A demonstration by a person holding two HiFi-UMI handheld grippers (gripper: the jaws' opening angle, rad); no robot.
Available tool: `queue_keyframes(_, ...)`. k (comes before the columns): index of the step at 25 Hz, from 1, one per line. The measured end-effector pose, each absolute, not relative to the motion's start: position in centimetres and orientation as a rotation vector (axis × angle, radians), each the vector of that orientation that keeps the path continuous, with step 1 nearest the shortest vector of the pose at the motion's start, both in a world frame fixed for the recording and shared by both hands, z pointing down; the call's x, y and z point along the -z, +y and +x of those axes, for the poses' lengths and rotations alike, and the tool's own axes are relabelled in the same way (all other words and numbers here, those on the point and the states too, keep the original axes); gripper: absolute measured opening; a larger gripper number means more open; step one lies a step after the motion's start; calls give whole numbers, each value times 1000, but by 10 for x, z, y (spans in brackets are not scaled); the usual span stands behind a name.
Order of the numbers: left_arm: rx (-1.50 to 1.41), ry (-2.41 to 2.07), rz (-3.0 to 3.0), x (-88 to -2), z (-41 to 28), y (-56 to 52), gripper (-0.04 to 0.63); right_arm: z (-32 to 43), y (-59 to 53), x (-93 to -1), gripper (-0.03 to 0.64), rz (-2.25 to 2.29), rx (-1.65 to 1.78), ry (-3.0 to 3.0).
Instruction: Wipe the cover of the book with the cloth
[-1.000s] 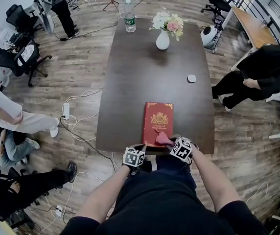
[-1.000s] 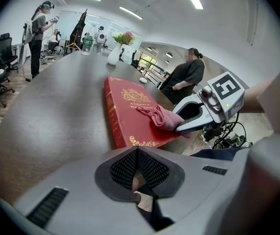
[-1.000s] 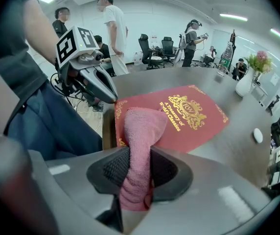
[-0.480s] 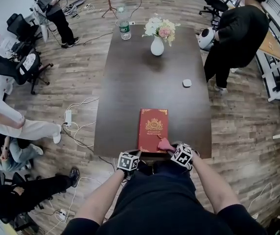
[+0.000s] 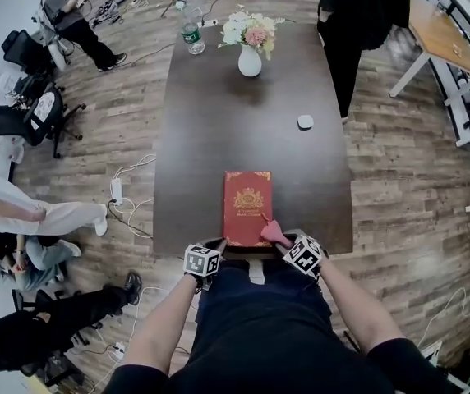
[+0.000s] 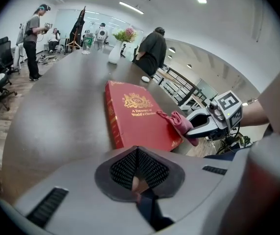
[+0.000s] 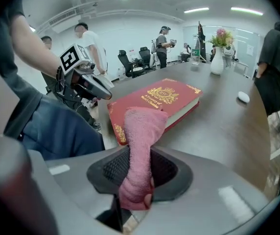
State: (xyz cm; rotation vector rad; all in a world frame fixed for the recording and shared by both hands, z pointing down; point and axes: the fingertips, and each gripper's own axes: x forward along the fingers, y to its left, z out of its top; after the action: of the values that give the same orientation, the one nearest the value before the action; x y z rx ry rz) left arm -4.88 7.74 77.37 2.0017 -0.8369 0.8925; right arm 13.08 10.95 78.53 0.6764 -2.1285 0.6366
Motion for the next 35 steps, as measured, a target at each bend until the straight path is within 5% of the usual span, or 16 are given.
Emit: queue_keyframes(35, -1080, -344, 2356, -787, -5, -29, -5, -48, 75, -780, 117, 1116, -775, -1985)
